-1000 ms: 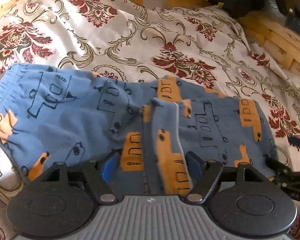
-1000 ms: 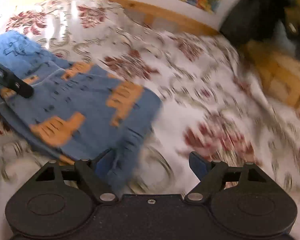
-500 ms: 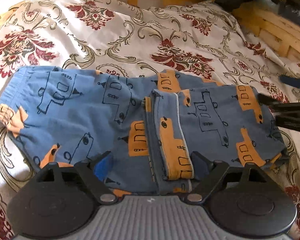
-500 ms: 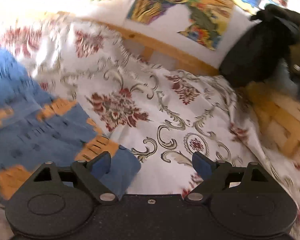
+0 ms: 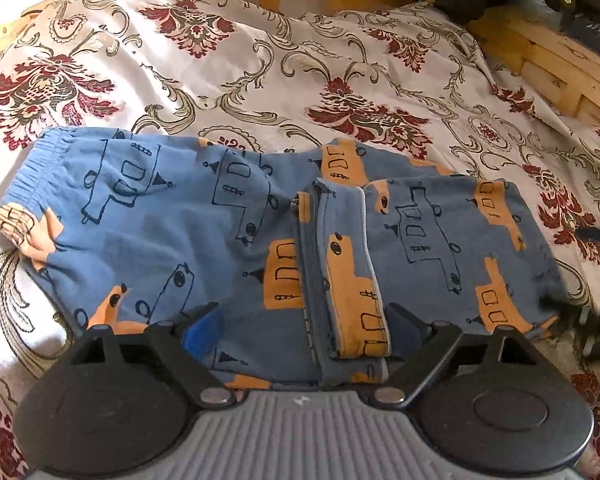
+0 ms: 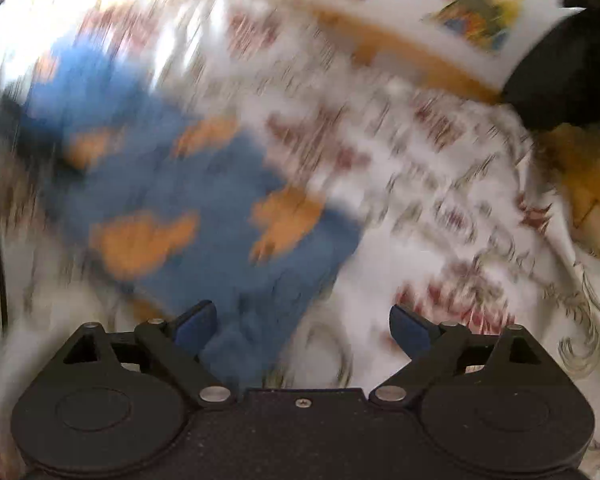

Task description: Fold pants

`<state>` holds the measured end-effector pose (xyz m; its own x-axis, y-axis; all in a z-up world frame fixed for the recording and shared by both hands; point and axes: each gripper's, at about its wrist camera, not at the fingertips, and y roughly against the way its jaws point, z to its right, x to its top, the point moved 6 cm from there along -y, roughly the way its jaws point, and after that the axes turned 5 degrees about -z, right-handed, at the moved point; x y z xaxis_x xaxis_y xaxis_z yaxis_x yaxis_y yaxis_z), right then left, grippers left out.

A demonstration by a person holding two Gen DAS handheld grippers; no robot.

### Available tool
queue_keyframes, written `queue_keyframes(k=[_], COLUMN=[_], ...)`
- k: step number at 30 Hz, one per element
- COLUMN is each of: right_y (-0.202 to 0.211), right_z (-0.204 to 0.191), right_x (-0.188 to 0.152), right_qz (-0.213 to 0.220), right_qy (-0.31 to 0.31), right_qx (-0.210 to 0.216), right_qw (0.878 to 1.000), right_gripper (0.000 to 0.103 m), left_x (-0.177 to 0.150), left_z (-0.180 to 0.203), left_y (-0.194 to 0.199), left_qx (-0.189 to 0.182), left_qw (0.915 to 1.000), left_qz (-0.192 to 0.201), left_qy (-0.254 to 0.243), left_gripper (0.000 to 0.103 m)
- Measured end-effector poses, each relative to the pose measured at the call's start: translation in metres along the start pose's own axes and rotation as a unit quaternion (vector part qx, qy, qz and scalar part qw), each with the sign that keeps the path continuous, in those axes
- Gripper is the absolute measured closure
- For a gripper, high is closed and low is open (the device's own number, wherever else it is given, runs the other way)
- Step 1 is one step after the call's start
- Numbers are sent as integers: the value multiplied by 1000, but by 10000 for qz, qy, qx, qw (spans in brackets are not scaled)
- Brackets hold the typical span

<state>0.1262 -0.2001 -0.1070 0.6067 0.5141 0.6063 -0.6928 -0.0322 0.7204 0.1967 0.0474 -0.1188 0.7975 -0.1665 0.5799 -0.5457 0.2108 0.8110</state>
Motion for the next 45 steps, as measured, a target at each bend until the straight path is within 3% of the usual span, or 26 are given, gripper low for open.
queue_keyframes(k=[5, 8, 14, 15, 17, 20, 23, 25, 28, 32, 37, 42, 45], right_y=[20, 25, -17, -28, -58, -54, -24, -7, 11, 19, 24, 18, 2], right_z=[11, 21, 42, 46, 49, 55, 47, 29, -7, -50, -79, -80, -78], right_x=[-10, -3, 45, 51, 52, 47, 52, 59, 67, 64, 59, 60, 58], right_qz=[-200, 178, 955, 982, 622, 765, 1199, 1510, 1858, 1857, 1756, 1693, 1412], right_qy=[-185, -240, -371, -391, -242, -537, -773, -701, -430, 67, 328, 136, -43], right_qx=[-115, -282, -767, -788, -915, -817, -645, -430, 238, 735, 1058, 958, 886], right_qw=[9996, 9992, 9918, 9913, 9936, 9923, 9877, 9851, 9814, 9798, 9782, 9808, 9860], right_gripper=[9, 9, 8, 7, 7, 7, 5, 5, 5, 5, 5, 5, 5], left_x=[-4, -6, -10, -10, -11, -13, -15, -14, -7, 15, 39, 47, 44], left_z=[-3, -2, -7, -8, -10, -13, -23, -37, -64, -101, -136, -152, -151], left_y=[4, 10, 14, 13, 15, 27, 52, 67, 79, 84, 72, 57, 54], left_qx=[6, 61, 83, 86, 121, 258, 614, 734, 868, 940, 632, -97, -210], left_qw=[10000, 10000, 9999, 9999, 9999, 9997, 9971, 9936, 9847, 9728, 9759, 9803, 9803], left_qz=[41, -5, 15, 11, -3, 18, 440, 786, 1139, 1461, 1252, 892, 831], left_qy=[14, -41, -93, -66, -76, -38, 30, 335, 990, 1535, 1672, 1758, 1780], left_gripper=[11, 8, 5, 4, 4, 5, 5, 5, 6, 13, 18, 16, 15])
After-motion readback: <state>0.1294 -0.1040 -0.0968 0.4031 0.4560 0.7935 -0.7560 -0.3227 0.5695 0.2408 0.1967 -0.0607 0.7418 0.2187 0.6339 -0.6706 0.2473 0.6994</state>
